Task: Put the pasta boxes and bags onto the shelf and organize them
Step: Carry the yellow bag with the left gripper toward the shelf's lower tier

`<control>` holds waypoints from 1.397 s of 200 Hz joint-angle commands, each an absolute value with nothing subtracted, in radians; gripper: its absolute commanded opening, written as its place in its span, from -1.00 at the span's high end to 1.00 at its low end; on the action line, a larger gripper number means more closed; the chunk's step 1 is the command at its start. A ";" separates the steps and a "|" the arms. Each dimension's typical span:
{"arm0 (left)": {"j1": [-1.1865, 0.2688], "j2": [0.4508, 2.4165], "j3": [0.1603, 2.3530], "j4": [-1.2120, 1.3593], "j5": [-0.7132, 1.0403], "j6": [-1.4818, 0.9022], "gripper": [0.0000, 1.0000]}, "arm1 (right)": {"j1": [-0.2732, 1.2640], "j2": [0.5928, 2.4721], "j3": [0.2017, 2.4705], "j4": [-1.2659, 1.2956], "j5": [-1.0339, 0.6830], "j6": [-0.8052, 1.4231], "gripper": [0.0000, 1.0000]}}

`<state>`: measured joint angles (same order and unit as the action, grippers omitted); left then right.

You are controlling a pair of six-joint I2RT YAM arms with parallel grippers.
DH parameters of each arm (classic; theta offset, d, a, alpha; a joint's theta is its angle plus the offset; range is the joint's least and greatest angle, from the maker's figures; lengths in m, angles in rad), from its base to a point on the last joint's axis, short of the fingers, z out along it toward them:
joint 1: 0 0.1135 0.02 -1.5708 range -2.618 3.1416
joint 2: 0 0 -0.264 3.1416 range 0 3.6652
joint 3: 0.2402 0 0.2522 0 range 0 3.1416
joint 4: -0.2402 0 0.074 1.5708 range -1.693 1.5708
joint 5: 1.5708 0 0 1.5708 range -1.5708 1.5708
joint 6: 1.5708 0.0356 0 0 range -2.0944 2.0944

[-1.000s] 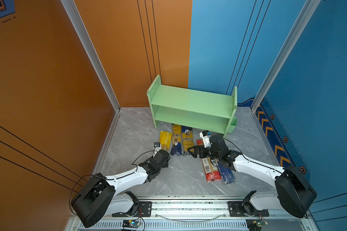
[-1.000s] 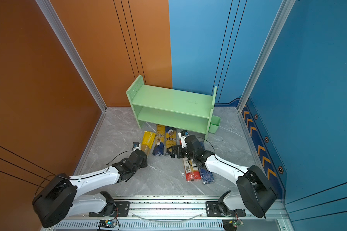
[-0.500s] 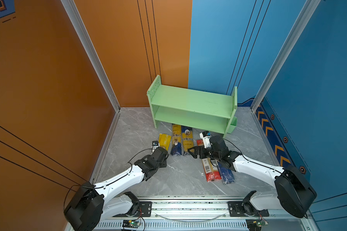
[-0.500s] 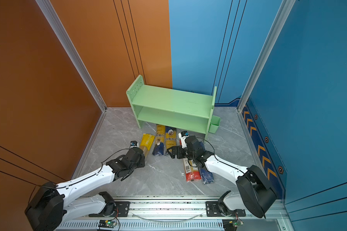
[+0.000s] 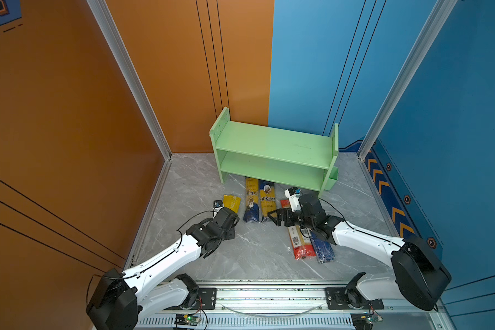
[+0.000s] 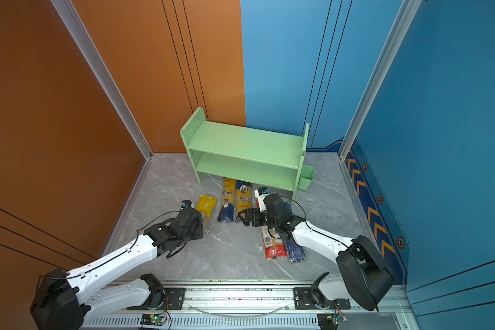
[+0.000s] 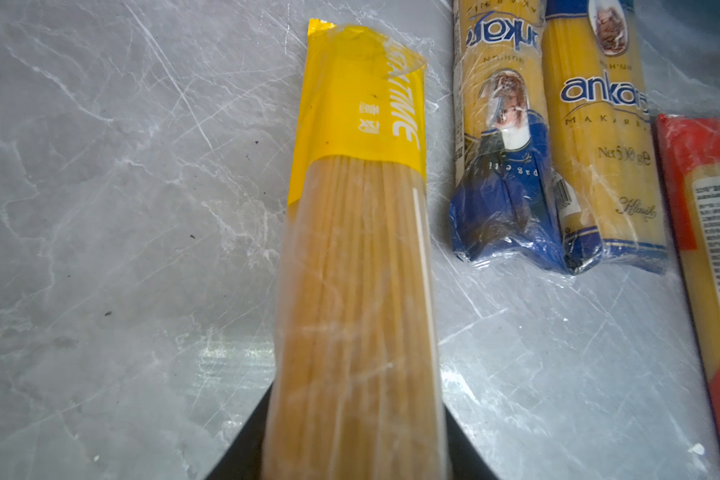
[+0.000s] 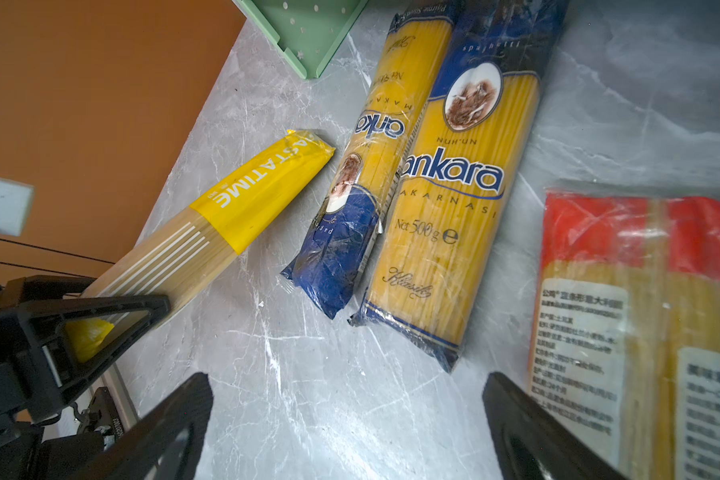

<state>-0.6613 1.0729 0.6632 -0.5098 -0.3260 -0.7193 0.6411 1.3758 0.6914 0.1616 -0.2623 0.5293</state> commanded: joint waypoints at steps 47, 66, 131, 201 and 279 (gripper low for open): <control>-0.654 1.004 0.745 -0.583 -0.318 -0.739 1.00 | 0.637 1.403 0.687 0.196 -0.275 0.545 -1.00; -0.654 1.002 0.770 -0.608 -0.312 -0.725 1.00 | 0.636 1.409 0.688 0.202 -0.284 0.547 -0.99; -0.667 0.981 0.828 -0.654 -0.339 -0.699 1.00 | 0.636 1.420 0.692 0.207 -0.290 0.547 -0.96; -0.670 0.969 0.877 -0.676 -0.363 -0.675 1.00 | 0.636 1.431 0.695 0.209 -0.296 0.549 -0.97; -0.685 0.963 0.952 -0.682 -0.370 -0.630 1.00 | 0.635 1.439 0.698 0.207 -0.296 0.549 -0.97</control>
